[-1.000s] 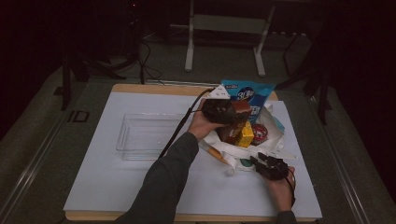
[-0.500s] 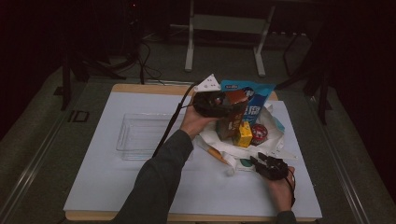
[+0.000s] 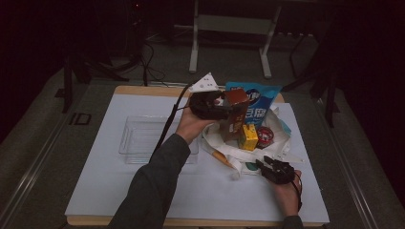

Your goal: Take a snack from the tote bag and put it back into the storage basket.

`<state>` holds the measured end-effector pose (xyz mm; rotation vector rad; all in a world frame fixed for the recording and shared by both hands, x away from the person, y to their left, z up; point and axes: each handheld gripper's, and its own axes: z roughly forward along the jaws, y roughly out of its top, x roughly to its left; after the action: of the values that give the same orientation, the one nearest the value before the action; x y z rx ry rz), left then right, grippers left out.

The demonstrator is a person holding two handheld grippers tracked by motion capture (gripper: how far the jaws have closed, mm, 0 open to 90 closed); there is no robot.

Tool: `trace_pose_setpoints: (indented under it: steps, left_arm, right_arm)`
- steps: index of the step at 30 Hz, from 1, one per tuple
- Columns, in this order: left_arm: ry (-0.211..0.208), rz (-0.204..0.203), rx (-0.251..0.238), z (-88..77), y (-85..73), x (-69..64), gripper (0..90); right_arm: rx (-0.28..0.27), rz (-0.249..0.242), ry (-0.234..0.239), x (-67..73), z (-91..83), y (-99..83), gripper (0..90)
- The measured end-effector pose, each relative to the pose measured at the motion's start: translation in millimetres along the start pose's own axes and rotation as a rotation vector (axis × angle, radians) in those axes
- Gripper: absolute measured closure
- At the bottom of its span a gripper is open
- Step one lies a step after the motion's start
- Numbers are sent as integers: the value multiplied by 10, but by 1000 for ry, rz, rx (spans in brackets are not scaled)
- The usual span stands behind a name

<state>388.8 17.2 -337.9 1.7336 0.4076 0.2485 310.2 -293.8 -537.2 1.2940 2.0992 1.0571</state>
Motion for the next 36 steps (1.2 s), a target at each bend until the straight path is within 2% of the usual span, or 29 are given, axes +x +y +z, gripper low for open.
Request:
trace_pose_setpoints:
  steps: [3,9,21,32,36]
  left_arm:
    - [-5,-2,-10,-108,9,-18,420]
    - [-42,-26,-35,-329,9,9,422]
    - [-6,-8,-28,-654,0,72,421]
    - [58,5,-8,-922,-5,124,422]
    - [78,-2,-7,-1019,-39,155,421]
  right_arm:
    - [0,0,0,0,0,0,585]
    - [-1,2,2,-3,1,-1,586]
    - [-1,-3,-3,4,-2,-2,585]
    - [-2,-11,-1,9,-3,-3,568]
    - [-4,-8,1,7,-3,-4,567]
